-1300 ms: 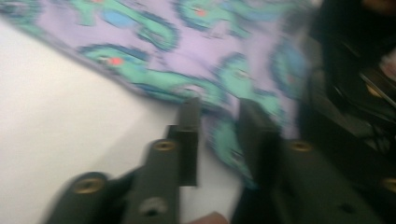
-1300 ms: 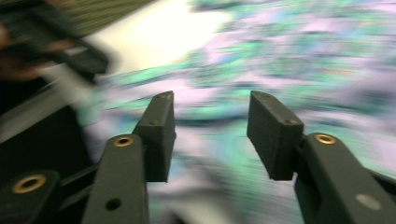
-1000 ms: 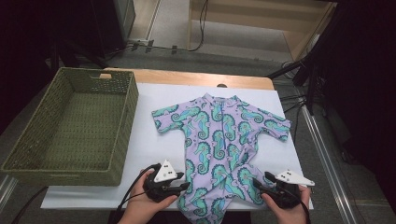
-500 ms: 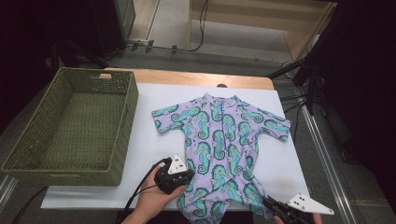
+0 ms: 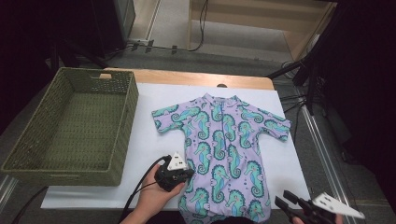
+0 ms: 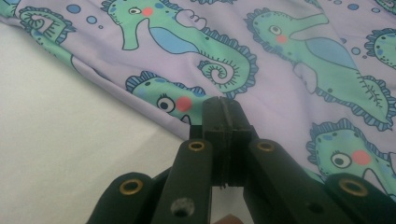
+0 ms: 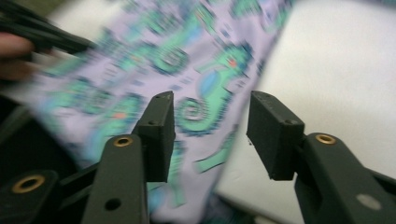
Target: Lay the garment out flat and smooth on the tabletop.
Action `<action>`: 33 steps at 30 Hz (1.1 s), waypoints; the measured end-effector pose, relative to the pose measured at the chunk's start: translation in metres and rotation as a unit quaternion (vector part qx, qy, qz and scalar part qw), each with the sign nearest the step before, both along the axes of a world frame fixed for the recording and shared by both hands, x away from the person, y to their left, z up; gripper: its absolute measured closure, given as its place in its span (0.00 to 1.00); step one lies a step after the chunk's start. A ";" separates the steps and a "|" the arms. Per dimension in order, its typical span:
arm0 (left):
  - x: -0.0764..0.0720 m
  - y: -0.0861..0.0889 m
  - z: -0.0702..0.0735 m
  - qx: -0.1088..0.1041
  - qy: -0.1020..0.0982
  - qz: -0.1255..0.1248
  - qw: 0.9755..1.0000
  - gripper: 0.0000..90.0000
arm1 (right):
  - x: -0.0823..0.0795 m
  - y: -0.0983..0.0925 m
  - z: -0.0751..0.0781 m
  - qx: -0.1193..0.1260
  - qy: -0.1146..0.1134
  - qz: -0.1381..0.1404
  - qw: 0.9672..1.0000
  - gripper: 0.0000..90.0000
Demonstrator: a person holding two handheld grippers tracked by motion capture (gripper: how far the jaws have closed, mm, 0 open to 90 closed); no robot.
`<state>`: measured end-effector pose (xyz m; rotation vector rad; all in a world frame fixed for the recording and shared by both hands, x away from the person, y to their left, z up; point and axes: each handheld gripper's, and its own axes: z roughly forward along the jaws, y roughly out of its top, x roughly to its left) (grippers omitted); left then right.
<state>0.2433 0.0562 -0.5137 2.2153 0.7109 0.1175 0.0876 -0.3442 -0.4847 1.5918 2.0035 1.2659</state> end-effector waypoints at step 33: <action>-0.009 -0.006 0.021 -0.061 -0.017 -0.034 0.997 0.65 | 0.129 0.022 -0.016 -0.073 -0.018 0.006 0.997 0.61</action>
